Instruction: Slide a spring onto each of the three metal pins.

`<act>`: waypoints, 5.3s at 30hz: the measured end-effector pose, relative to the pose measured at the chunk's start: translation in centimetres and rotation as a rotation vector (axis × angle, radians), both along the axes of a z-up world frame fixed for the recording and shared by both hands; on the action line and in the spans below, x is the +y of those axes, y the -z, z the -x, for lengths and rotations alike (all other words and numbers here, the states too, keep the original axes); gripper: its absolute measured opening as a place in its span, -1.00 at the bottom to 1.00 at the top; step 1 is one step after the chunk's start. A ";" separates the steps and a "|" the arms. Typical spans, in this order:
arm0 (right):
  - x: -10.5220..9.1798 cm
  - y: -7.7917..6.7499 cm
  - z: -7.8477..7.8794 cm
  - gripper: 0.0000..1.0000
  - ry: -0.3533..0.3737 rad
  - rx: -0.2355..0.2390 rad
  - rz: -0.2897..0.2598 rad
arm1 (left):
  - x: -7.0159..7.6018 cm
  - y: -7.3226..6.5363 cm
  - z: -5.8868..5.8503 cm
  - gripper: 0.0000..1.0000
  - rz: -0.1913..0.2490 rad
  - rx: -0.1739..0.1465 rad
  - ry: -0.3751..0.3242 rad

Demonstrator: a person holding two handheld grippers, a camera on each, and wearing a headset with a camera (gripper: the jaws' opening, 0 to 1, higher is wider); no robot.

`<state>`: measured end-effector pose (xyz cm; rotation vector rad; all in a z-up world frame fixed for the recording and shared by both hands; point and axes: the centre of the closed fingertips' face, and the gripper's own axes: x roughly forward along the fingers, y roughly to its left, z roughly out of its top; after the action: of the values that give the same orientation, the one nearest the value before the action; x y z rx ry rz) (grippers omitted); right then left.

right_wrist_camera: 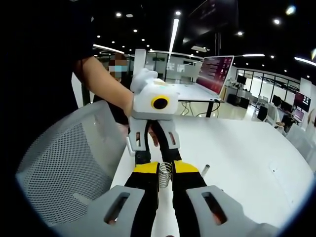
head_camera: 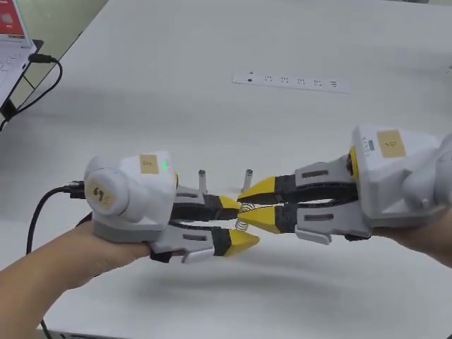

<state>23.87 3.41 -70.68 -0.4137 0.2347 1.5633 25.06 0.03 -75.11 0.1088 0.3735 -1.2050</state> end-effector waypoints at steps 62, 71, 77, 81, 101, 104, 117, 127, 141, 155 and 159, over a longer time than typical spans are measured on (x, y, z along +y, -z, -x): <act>-1.9 0.9 -3.5 -0.87 0.141 -0.062 0.043 | 11.5 0.2 -3.6 0.97 -0.030 -0.097 -0.408; -2.4 1.1 -5.1 -0.86 0.200 -0.072 0.046 | 11.6 0.1 -3.5 0.97 -0.009 -0.091 -0.421; -2.7 1.1 -6.0 -0.86 0.219 -0.078 0.051 | 11.7 0.2 -3.3 0.97 -0.013 -0.094 -0.420; -3.0 0.9 -6.7 -0.86 0.244 -0.074 0.044 | 11.9 0.1 -3.4 0.97 -0.007 -0.094 -0.428; -2.2 1.6 -10.1 -0.86 0.304 -0.021 0.063 | 12.0 0.5 -3.1 0.97 -0.008 -0.079 -0.440; -2.1 1.9 -10.4 -0.86 0.301 -0.018 0.069 | 12.0 0.5 -3.1 0.97 -0.008 -0.080 -0.440; -1.3 2.8 -12.1 -0.86 0.319 -0.001 0.077 | 12.2 0.8 -3.2 0.97 -0.010 -0.083 -0.451; -0.7 3.0 -12.6 -0.86 0.322 0.006 0.079 | 12.3 0.9 -3.0 0.97 -0.015 -0.077 -0.452; -0.1 3.7 -12.8 -0.86 0.327 0.020 0.085 | 12.7 0.8 -3.0 0.97 -0.014 -0.077 -0.459; -0.3 4.1 -12.9 -0.86 0.336 0.026 0.098 | 12.6 0.7 -3.1 0.97 -0.016 -0.077 -0.454; -0.2 4.1 -12.8 -0.86 0.336 0.028 0.096 | 12.6 0.7 -3.0 0.97 -0.016 -0.075 -0.453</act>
<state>36.72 3.18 -74.80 -0.4045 0.3823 1.2320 28.07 12.67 -75.83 0.0770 0.3208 -0.7487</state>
